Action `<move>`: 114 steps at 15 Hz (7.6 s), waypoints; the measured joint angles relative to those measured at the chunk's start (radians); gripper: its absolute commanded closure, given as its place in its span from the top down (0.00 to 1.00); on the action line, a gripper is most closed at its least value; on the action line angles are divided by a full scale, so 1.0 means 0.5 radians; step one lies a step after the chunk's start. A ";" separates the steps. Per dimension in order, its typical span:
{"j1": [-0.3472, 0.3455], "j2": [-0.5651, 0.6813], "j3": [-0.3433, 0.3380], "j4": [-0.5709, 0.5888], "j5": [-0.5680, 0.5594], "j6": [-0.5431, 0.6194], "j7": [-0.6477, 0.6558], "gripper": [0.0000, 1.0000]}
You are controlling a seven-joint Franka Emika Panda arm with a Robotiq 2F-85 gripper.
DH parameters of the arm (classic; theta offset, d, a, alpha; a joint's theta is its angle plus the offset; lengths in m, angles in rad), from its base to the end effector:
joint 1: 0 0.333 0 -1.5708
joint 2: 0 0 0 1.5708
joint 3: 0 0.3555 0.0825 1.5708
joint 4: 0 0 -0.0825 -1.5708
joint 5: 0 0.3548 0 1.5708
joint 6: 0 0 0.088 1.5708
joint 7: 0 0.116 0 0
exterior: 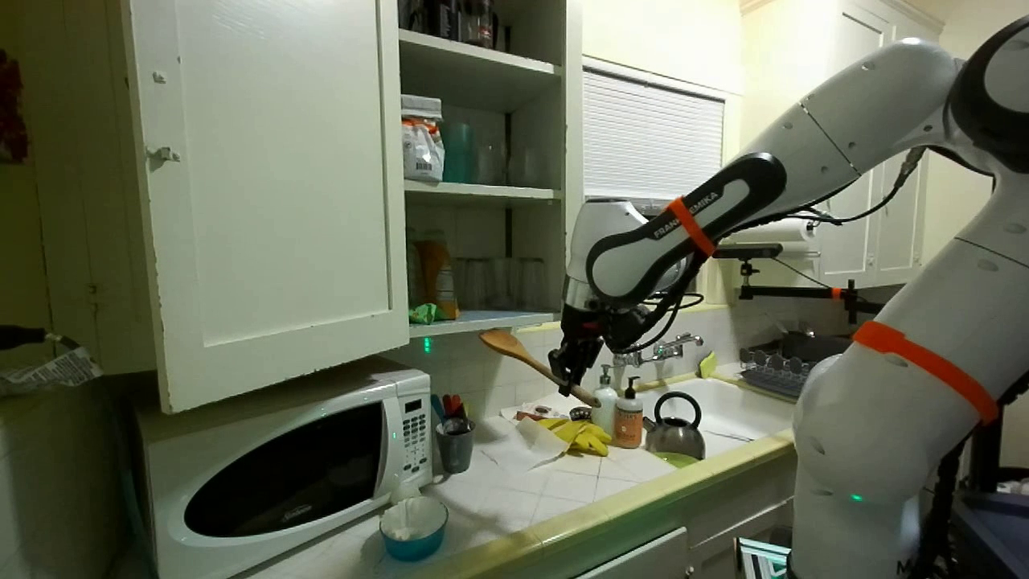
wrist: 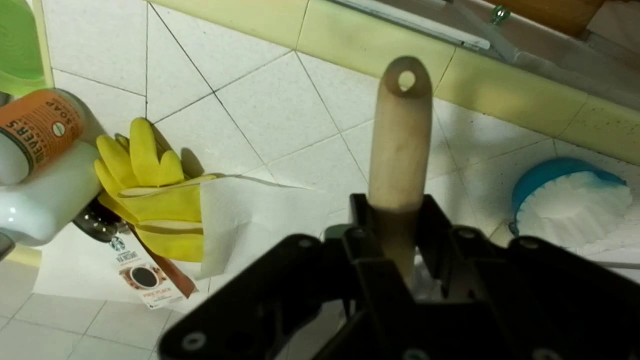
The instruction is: Pick up the cooking stick and put it on the shelf
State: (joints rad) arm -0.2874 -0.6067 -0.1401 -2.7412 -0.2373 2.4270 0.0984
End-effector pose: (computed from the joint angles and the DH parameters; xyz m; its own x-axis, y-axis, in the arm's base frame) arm 0.2963 -0.1401 0.4647 0.9017 -0.3208 0.2898 -0.3599 -0.9285 0.0921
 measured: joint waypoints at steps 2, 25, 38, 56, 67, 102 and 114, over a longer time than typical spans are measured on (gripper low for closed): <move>-0.001 -0.006 -0.002 0.000 0.000 0.116 -0.017 0.07; -0.499 -0.039 0.353 0.385 -0.498 -0.168 0.239 0.27; -0.280 0.011 0.441 0.713 -1.175 -1.100 0.262 0.27; 0.171 0.513 0.213 1.183 -1.692 -1.398 -0.248 0.07; 0.294 0.763 0.138 1.389 -1.830 -1.395 -0.405 0.07; 0.282 1.355 0.004 1.678 -1.867 -0.667 -0.241 1.00; 0.315 0.997 0.056 1.584 -1.281 -0.885 -0.169 1.00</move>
State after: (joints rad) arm -0.1299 -0.1082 -0.1119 -1.9494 -0.8776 1.9847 0.0137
